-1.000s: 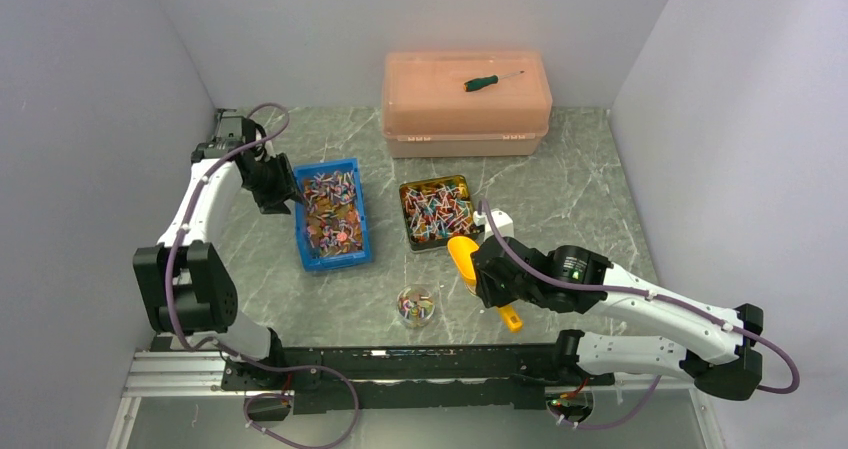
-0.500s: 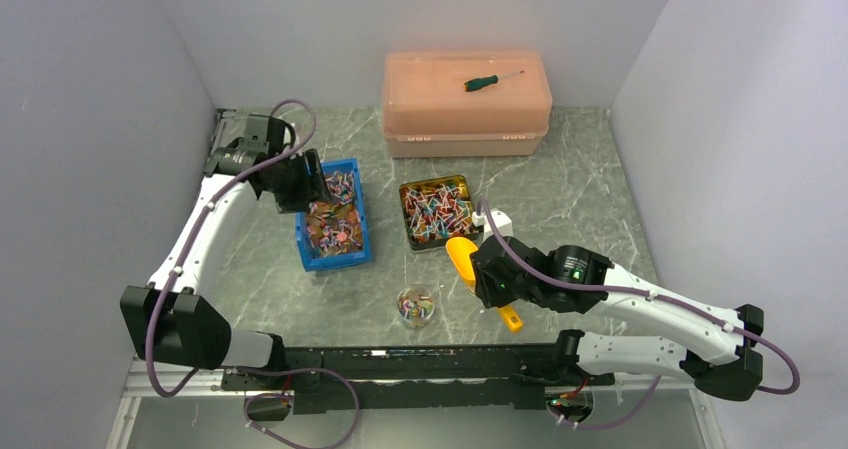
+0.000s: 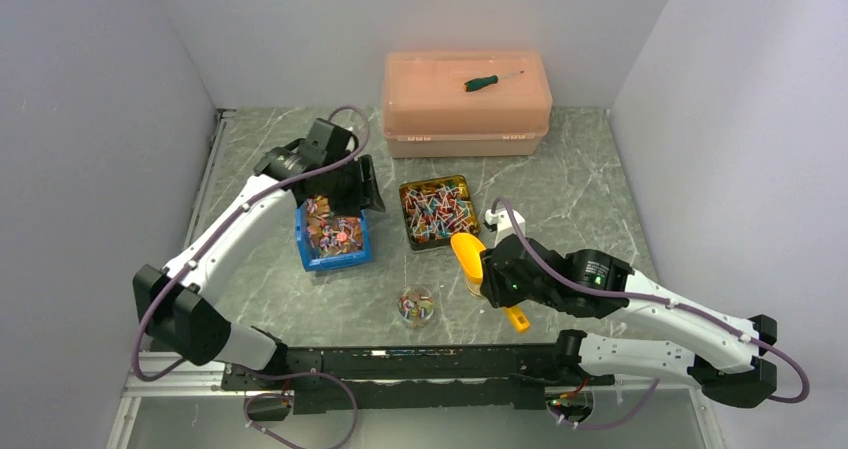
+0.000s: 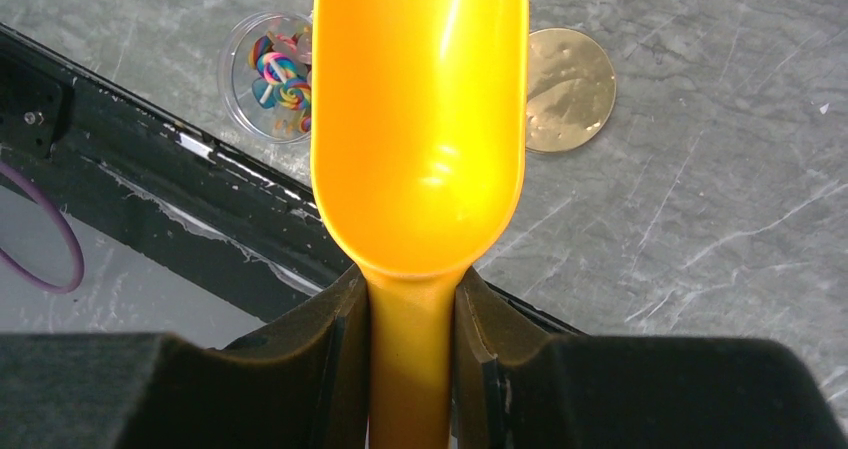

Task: Pack the candies
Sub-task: Move the storage box to the center of the board.

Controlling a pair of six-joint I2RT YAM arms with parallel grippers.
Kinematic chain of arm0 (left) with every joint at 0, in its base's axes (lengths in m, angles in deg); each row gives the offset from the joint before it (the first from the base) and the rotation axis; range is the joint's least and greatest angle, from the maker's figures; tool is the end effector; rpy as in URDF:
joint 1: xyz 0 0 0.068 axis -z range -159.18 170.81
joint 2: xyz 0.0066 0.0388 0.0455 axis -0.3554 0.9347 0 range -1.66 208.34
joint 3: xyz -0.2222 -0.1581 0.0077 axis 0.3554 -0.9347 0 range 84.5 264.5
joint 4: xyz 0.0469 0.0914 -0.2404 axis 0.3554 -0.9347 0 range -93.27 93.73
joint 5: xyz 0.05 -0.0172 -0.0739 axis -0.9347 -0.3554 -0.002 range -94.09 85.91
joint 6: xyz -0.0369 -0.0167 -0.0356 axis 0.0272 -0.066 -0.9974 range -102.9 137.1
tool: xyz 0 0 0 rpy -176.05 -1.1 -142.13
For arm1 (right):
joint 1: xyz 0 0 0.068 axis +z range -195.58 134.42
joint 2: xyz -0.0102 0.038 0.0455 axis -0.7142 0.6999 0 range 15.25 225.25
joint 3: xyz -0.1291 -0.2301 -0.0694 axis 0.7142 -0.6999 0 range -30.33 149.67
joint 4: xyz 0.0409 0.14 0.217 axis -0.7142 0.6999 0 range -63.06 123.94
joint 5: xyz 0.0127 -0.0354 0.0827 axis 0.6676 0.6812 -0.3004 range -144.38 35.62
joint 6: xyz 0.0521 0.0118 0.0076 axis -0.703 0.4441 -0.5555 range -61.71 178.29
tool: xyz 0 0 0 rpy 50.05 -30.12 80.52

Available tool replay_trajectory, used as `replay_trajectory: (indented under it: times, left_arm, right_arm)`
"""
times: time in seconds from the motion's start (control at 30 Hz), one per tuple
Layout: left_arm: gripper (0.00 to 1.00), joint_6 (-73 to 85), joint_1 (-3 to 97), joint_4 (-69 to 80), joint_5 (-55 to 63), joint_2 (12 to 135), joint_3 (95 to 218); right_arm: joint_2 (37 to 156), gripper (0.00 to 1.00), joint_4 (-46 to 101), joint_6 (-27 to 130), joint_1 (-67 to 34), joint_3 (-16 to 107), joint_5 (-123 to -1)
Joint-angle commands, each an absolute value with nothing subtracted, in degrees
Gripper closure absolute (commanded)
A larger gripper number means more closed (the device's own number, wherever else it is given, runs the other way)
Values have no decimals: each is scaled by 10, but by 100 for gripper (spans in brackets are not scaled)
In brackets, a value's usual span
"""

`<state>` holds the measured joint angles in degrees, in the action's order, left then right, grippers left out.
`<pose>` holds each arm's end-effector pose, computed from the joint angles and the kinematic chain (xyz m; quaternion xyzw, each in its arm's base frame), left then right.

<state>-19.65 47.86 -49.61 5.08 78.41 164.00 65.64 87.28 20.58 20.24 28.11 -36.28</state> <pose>0.2507 -0.1343 0.3430 -0.0554 0.9465 -0.2277 0.2220 0.0723 0.1339 0.3253 -0.1776 0.9189 0.1585 0.3145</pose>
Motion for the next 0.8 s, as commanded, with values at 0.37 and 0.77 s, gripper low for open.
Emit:
replay_trajectory:
  times: [0.37, 0.77]
  left_arm:
    - [40, -269, 566, -479, -27, 931, 1736]
    - [43, -268, 567, -486, -39, 1048, 1791]
  right_arm:
    - [622, 100, 871, 192, 200, 302, -356]
    - [609, 100, 866, 180, 201, 285, -365]
